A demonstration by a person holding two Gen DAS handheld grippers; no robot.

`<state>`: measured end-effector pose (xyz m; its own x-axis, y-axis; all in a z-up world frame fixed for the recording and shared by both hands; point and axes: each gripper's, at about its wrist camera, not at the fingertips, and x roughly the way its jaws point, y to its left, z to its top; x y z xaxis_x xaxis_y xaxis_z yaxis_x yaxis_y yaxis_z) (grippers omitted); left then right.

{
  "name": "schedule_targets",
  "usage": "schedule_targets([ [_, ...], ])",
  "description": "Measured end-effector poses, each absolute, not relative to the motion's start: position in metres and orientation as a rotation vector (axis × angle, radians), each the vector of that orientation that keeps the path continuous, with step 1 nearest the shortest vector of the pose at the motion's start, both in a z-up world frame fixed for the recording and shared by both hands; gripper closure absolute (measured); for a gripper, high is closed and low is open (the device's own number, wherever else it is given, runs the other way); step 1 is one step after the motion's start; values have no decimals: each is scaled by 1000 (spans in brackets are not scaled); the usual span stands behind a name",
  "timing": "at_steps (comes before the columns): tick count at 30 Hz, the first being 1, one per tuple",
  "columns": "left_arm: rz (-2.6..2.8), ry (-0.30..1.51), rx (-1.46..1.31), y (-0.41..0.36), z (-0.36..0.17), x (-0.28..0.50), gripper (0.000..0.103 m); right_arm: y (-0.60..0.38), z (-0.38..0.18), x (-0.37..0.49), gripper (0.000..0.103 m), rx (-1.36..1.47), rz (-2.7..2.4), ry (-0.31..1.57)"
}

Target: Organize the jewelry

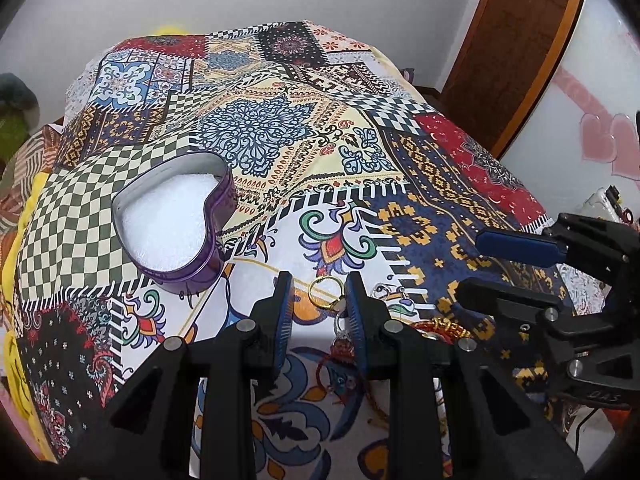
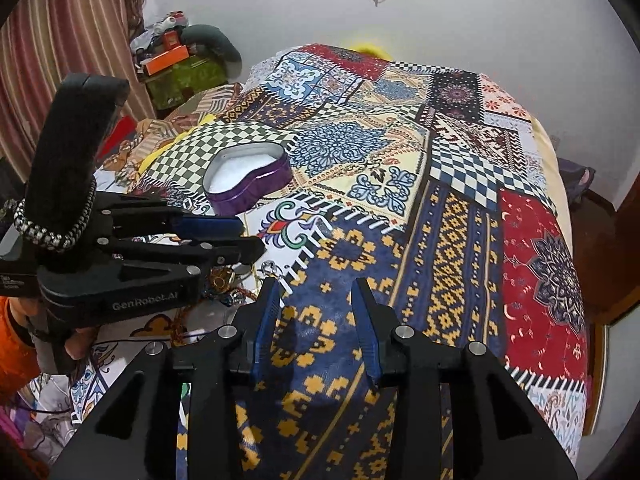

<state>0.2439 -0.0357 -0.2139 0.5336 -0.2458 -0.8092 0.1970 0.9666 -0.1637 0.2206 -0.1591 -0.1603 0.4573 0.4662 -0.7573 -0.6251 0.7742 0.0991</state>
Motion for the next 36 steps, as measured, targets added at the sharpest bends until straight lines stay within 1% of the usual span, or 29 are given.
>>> schedule_targets([
  [2,-262,968,-48,-36,-215,244,85,-155,-161,224,69,-203,696,870],
  [8,-273,952,-42,-34,-214,242,85,-145,-166,231,69,-214,735,899],
  [14,-260,906,-95,-21,-201,234,85,-131,-164,234,69,-281,757,890],
  [16,-253,893,-99,-16,-196,231,85,-126,-165,235,72,-304,766,892],
  [18,-243,880,-101,-10,-192,227,85,-121,-168,237,77,-328,772,906],
  [21,-239,876,-106,-4,-190,222,85,-115,-175,238,81,-362,781,926],
  [26,-235,881,-112,2,-193,215,85,-107,-177,232,82,-415,803,923],
  [29,-227,888,-115,3,-198,213,85,-102,-180,230,92,-438,813,920],
  [36,-223,882,-118,6,-197,208,85,-106,-175,234,93,-389,794,924],
])
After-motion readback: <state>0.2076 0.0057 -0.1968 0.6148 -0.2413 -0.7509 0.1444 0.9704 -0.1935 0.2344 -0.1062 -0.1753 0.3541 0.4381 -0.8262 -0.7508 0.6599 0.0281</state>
